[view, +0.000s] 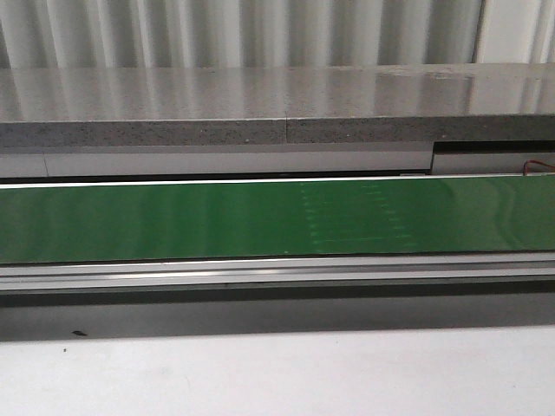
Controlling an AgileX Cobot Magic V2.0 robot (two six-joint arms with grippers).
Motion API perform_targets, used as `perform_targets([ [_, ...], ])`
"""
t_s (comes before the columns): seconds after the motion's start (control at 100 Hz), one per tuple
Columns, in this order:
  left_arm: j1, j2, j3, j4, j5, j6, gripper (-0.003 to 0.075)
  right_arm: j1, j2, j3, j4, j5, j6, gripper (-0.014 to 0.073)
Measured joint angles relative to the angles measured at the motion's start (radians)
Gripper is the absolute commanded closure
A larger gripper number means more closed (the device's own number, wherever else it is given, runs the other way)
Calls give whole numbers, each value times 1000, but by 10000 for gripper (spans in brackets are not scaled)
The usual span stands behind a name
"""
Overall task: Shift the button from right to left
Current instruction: 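Close the right gripper on the yellow-capped button and lift it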
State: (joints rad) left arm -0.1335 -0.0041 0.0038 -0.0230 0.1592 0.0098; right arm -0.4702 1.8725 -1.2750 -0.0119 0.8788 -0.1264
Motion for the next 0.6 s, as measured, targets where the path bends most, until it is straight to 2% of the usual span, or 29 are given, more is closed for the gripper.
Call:
perform_targets([
  [0.08,0,0,0,0,0,0,741,0,42,-17,0,-2,-12,-4],
  [0.15,0,0,0,0,0,0,741,0,69,-31,0,-6,-24,34],
  [0.22,0,0,0,0,0,0,741,0,86,-36,12,-11,-48,123],
  [0.34,0,0,0,0,0,0,741,0,93,-36,25,-27,-77,336],
  [0.41,0,0,0,0,0,0,741,0,93,-38,29,-31,-81,414],
  [0.6,0,0,0,0,0,0,741,0,93,-40,30,-35,-87,422],
])
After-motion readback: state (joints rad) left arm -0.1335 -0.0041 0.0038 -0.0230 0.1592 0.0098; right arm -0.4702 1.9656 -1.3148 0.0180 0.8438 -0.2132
